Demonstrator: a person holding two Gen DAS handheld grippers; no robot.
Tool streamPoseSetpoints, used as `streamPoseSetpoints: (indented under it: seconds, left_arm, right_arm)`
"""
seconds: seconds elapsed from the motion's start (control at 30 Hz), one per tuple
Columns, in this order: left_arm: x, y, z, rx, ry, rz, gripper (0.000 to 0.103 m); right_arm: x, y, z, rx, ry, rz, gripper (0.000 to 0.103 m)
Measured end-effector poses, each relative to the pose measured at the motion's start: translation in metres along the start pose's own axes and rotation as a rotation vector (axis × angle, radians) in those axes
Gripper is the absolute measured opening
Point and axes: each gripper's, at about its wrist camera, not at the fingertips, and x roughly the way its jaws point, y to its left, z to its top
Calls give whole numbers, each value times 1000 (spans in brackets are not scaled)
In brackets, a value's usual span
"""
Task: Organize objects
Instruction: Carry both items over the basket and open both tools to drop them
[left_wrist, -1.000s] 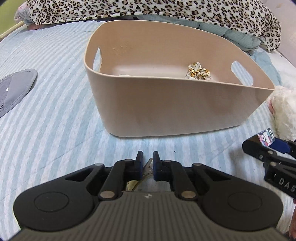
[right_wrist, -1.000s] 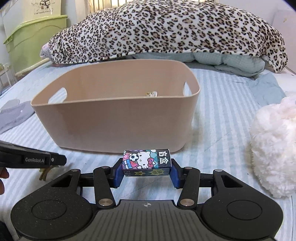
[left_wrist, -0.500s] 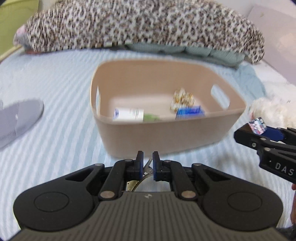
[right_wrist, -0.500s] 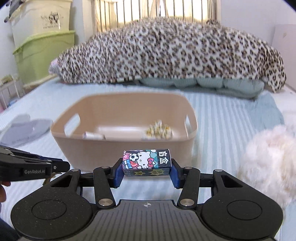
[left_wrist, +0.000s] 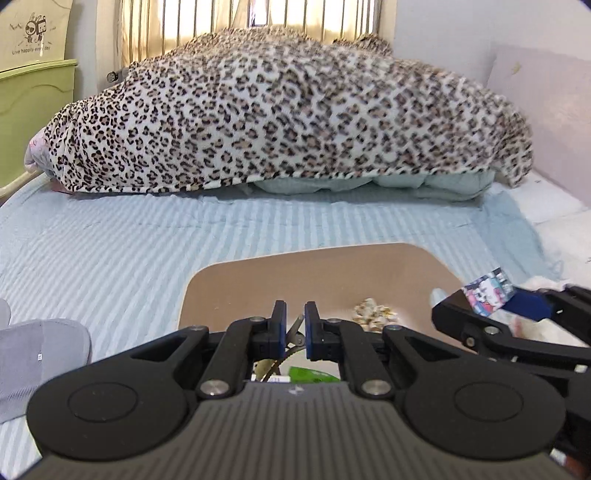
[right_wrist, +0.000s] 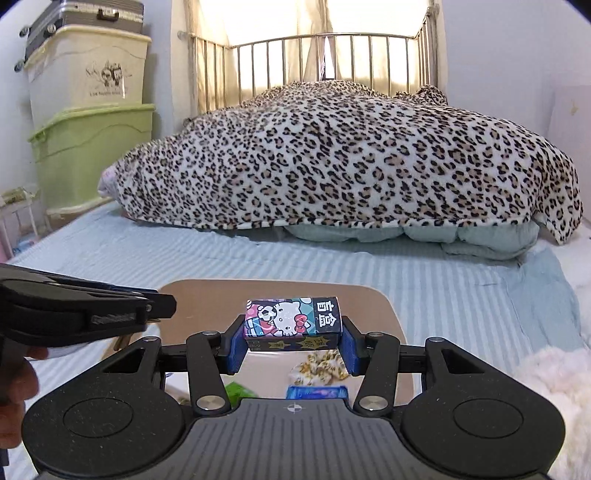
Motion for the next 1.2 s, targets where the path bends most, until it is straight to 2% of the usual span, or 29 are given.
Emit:
streamPoseSetpoints:
  seconds: [0.23,0.37,0.43,0.47,0.5,0.53,0.6,0.63,0.73,0.83,1.0,1.2]
  left_arm:
    - [68,2,-13,3,140,44,11]
    - [88,7,-23,-16,202,53,11]
    - [87,8,-26,-7,202,51,13]
    - [85,8,-26,0,200,55,17]
    - [83,9,-26,1,202,64,39]
    - [79,10,-26,-4,202,76,71]
    - [66,14,-26,-29,167,88,93]
    - [58,14,-27,-35,150,84,93]
    - [42,15,-25,-23,165,72,93]
    - [22,17,-27,-32,165,76,93]
    - [-15,15,-34,-14,151,57,93]
    - [-57,14,-48,-38,160,44,93]
  right_arm:
    - [53,2,-14,-33,113,-31,47]
    - [84,4,-32,-58,196,-70,47]
    - [88,5,-38,-65,219,-77,58]
    - [88,3,-39,-55,226,-70,59]
    - [87,3,-39,-47,230,-67,65]
    - [84,2,-40,-44,229,-70,71]
    - [74,0,-37,-41,227,-72,80]
    - [67,-1,-35,-36,224,-72,84]
    - [45,-6,-30,-10,224,-73,95]
    - [23,-9,-24,28,228,-79,99]
    - [-22,-6,-26,65,215,-79,102]
    - [-71,-4,-32,81,191,-83,102]
